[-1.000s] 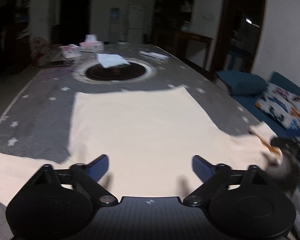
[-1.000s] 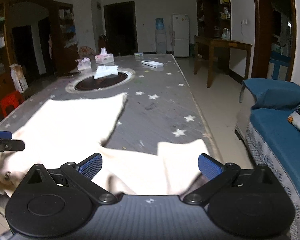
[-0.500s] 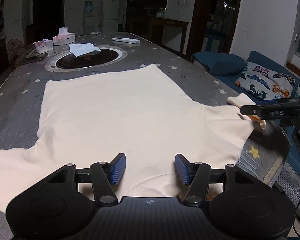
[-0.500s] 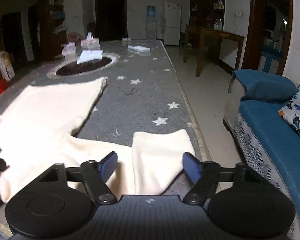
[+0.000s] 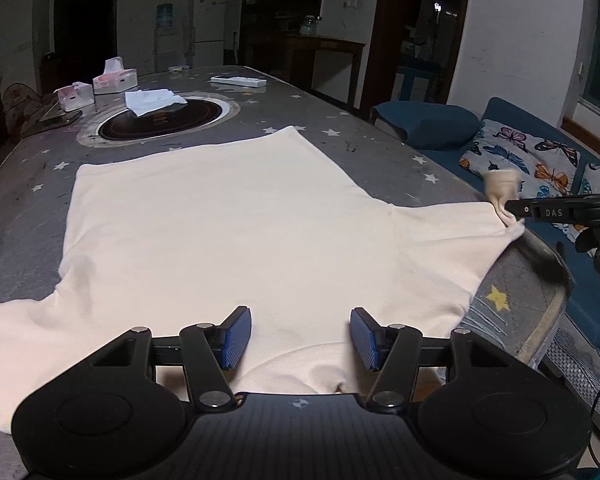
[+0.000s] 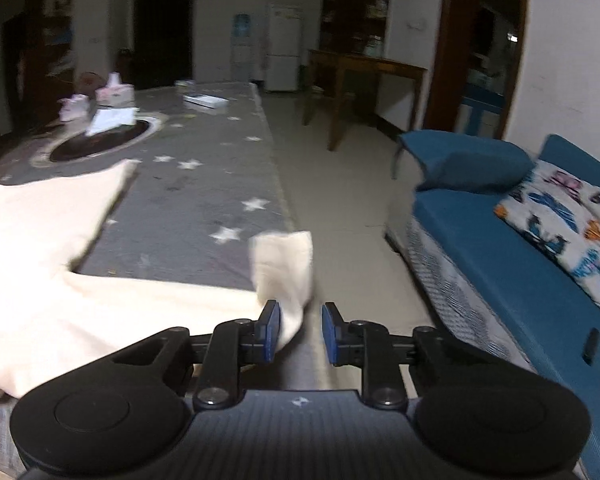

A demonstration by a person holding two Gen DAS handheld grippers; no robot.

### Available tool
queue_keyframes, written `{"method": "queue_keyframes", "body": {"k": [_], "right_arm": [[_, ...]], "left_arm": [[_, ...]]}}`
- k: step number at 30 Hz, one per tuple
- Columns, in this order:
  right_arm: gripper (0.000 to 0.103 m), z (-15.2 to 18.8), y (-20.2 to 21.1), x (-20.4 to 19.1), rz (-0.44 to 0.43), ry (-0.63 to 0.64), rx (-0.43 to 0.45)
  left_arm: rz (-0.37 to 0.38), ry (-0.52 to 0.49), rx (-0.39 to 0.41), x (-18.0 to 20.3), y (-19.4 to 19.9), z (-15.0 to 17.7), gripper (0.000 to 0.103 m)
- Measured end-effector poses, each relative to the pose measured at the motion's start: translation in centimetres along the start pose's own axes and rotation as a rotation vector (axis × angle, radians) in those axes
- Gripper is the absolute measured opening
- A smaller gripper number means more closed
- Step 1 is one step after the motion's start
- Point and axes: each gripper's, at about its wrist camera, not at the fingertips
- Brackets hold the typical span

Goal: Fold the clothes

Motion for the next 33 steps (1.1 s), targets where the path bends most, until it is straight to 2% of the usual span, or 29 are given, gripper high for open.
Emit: {"method": "queue_keyframes", "body": {"k": [4, 8, 10, 15, 19, 25, 33], "right_arm": [[0.024, 0.4, 0.4, 0.9, 0.026, -0.02, 0.001], [0.029, 0.1, 1.7, 1.0, -0.003, -0.009, 0.037], [0.037, -0.3, 2.3, 0.3, -0.043, 0.012, 0.051], [0.041, -1.5, 2.7, -2.3, -0.218, 0.067, 0.05], [0.041, -2.7, 2.4, -4.7, -0.323, 0.12, 0.04], [0.041, -5.0, 1.2, -7.2, -0.434, 0.178, 0.005], [0.041, -8.5, -2.0, -9.3, -0.506, 0.198, -0.043]], "left_arm": [[0.015, 0.004, -0.002, 0.1, 0.0, 0.1, 0.058], [0.023, 0.002, -0.004, 0.3, 0.1, 0.1, 0.058], [0.029, 0.001, -0.007, 0.4, 0.1, 0.1, 0.058], [0.046, -0.002, -0.02, 0.7, 0.1, 0.0, 0.058], [0.063, 0.027, -0.035, -0.1, 0.2, -0.7, 0.058], [-0.047, 0.087, 0.01, -3.8, 0.3, -3.7, 0.058], [-0.23, 0.19, 0.017, -10.3, -1.5, -8.0, 0.058]]}}
Point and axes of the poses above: each gripper's, at about its wrist camera, not at the fingertips, and y roughly against the way its jaws point, x to its right, z to its underside, and after that the axes turned 8 degrees about y, right-handed
